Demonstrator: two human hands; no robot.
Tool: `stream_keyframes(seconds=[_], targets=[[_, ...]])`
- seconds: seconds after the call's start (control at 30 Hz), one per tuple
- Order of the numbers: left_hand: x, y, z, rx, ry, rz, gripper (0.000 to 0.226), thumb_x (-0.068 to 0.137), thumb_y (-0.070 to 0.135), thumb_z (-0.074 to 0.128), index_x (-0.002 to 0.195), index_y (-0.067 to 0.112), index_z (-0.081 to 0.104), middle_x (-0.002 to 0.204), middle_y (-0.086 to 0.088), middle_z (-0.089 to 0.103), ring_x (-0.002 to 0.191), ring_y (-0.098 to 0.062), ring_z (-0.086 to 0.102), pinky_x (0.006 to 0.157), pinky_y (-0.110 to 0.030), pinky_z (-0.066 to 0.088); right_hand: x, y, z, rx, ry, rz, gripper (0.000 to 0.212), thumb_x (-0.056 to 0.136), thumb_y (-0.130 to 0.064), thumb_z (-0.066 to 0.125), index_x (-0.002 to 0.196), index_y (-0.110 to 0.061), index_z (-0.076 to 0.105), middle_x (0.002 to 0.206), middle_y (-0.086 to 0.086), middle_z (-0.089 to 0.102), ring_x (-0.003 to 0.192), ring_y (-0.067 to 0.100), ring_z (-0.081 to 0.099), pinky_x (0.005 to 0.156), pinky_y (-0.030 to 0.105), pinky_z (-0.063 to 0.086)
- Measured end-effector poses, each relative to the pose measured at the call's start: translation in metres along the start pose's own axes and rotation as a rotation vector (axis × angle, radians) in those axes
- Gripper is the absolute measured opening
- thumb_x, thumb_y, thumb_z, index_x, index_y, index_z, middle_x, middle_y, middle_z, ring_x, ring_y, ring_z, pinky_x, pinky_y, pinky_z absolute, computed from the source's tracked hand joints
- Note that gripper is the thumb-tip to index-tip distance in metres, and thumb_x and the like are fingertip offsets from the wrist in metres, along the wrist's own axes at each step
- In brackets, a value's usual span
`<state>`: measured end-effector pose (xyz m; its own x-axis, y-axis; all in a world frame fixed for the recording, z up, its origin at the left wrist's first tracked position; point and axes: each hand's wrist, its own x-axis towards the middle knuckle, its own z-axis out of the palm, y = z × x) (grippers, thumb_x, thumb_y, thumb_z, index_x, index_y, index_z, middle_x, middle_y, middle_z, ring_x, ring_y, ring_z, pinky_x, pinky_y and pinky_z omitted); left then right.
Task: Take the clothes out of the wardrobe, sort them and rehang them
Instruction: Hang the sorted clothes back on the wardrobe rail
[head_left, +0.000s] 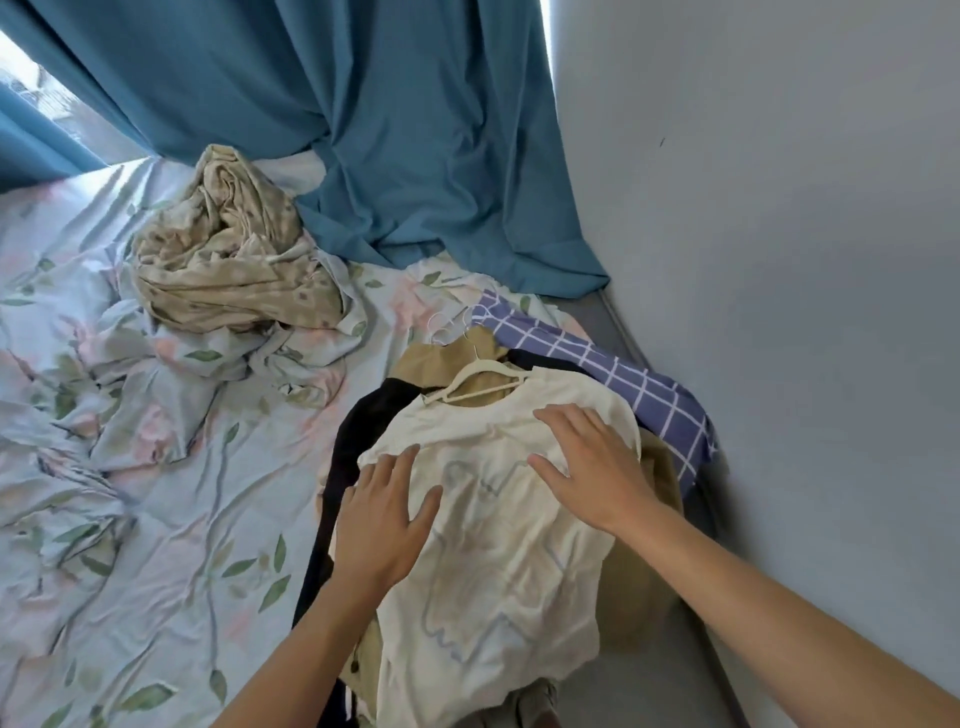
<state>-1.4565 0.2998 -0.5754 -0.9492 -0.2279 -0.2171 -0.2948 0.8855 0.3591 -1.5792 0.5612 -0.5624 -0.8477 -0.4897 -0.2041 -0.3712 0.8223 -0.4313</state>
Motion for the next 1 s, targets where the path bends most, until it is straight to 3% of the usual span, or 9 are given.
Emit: stream_keyframes(seconds=[0.13,0.27,0.5,0.73,0.87,1.0], targets=[[0.04,-0.028,0.058,-0.001,-0.069,-0.056,0.075,0.098,0.067,0.024,0.157,0.024,0.04,0.143,0.0,0.055,0.132,-0.027,0.051,0.096,-0.044,0.05,0.05,0.038,0.045,-0.042,-0.081,-0.039,0.063,0.105,-0.053,0.045,0.16,-0.025,0.032,0.165,-0.005,0.033,0.152,0.016,0.027,0.122,0.04,0.034],[0.093,-0.056,0.086,0.06,-0.088,-0.091,0.065,0.105,0.058,0.039,0.159,0.022,0.036,0.15,-0.004,0.05,0.135,-0.03,0.048,0.096,-0.046,0.048,0.104,0.069,0.068,-0.093,-0.043,-0.021,0.064,0.104,-0.046,0.052,0.159,-0.02,0.034,0.165,0.003,0.036,0.152,0.024,0.029,0.121,0.045,0.034],[0.166,-0.082,0.118,-0.088,-0.174,-0.218,0.061,0.109,0.05,0.038,0.158,0.014,0.035,0.15,-0.01,0.046,0.138,-0.032,0.043,0.105,-0.048,0.043,0.15,0.097,0.09,-0.26,-0.039,0.038,0.051,0.102,-0.046,0.056,0.146,-0.021,0.049,0.138,0.004,0.053,0.127,0.029,0.046,0.103,0.044,0.042],[0.174,-0.093,0.14,-0.07,-0.161,-0.227,0.045,0.106,0.05,0.044,0.133,0.014,0.05,0.124,-0.007,0.044,0.119,-0.03,0.042,0.093,-0.047,0.045,0.155,0.096,0.104,-0.24,-0.022,0.059,0.031,0.104,-0.045,0.056,0.121,-0.019,0.053,0.116,0.002,0.05,0.1,0.026,0.059,0.091,0.047,0.043],[0.176,-0.103,0.139,-0.059,-0.123,-0.221,0.032,0.108,0.049,0.043,0.102,0.018,0.048,0.102,-0.001,0.049,0.105,-0.028,0.047,0.08,-0.045,0.041,0.158,0.095,0.1,-0.185,0.037,0.012,0.025,0.104,-0.043,0.057,0.103,-0.018,0.055,0.103,-0.001,0.049,0.082,0.025,0.058,0.072,0.041,0.045],[0.189,-0.114,0.119,-0.098,-0.006,-0.157,0.036,0.107,0.046,0.048,0.079,0.024,0.042,0.086,0.002,0.045,0.094,-0.029,0.047,0.073,-0.046,0.041,0.181,0.09,0.089,-0.161,0.151,-0.011,0.026,0.099,-0.038,0.067,0.098,-0.013,0.062,0.102,0.004,0.052,0.088,0.028,0.056,0.07,0.041,0.044]])
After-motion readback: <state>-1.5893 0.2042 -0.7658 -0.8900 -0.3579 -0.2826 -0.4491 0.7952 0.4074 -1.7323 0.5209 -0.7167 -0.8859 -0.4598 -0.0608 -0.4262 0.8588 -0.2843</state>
